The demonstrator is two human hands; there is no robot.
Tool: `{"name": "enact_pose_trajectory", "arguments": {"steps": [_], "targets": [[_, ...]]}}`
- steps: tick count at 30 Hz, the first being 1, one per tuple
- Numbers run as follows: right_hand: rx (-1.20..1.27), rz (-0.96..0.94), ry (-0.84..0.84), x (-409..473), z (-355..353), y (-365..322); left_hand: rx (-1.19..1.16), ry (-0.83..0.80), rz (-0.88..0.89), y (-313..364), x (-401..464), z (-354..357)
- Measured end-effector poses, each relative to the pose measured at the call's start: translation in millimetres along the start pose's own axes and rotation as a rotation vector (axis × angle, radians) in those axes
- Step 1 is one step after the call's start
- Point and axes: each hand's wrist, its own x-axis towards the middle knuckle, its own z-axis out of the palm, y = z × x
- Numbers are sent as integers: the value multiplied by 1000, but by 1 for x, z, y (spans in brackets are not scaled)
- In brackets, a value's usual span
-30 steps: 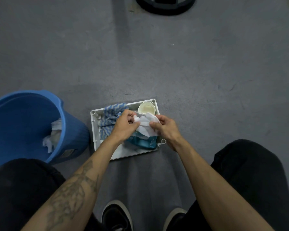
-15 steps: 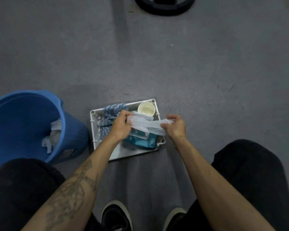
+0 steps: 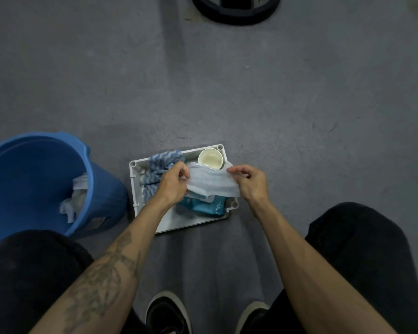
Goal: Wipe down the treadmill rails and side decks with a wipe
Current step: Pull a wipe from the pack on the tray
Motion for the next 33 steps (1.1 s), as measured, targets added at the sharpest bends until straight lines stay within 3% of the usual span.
{"name": "enact_pose_trajectory", "arguments": {"steps": [4,10,15,22,27,33], "targets": [[-95,-97,34,1,-1,3,36,-87,-9,2,-3,2],[-463,-312,25,-6,-2,5,201,-240,72,1,-12,4],[-566,-526,-94,-13,-4,7,324,-153,163,9,-18,-3],[-774,-713,-9,-17,1,12,520,105,391,20,-26,-3],[-817,-863,86,-13,5,14,631,60,375,20,-28,-1],[-855,-845,70,-14,1,17,669,15,380,22,-30,2]]}}
